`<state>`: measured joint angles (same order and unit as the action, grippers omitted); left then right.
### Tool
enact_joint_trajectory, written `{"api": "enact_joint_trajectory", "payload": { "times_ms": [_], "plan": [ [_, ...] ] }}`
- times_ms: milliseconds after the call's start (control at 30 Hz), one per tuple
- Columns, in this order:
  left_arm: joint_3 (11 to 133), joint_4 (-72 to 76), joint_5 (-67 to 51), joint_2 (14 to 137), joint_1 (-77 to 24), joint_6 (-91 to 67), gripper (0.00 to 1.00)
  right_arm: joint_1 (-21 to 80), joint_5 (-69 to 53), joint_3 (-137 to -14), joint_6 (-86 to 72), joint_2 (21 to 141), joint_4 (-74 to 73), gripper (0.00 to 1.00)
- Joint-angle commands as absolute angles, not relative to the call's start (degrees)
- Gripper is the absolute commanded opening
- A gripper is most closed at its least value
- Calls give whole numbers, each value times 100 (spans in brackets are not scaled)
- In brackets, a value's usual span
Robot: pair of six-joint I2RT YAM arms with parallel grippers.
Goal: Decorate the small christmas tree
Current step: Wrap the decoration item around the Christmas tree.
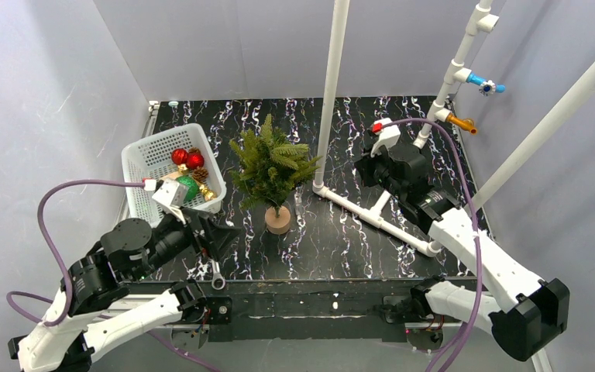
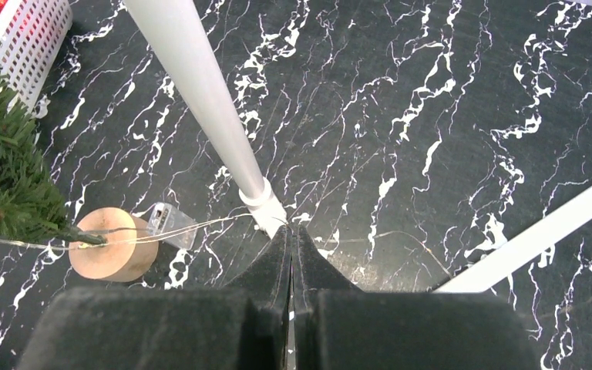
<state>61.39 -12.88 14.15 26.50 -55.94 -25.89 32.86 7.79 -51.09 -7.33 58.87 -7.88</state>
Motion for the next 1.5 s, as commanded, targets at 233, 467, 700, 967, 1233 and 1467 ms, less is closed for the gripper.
{"api": "enact_joint_trajectory", "payload": {
  "times_ms": [233, 467, 700, 967, 1233, 1467],
  "plan": [
    [6080, -1578, 1730, 2314, -5590, -2317, 98, 2954, 370, -5823, -661, 6721, -522, 1],
    [6322, -2390, 1985, 2347, -5590, -2413, 98, 2953, 85, -5891, -1149, 7068, -317, 1],
    [6426, -2762, 2045, 2430, -5590, -2383, 98, 2953, 46, -6025, -1533, 7160, -183, 1],
    [6797, -3465, 1895, 2733, -5590, -2115, 98, 3062, -263, -6439, -2078, 7201, -65, 1],
    [6254, -3503, 2876, 2103, -5590, -2112, 98, 3528, 258, -6454, -2168, 7757, -197, 1],
    [6315, -4005, 2760, 1961, -5590, -2074, 98, 3784, 621, -5976, -2550, 8007, 256, 1]
  ]
}}
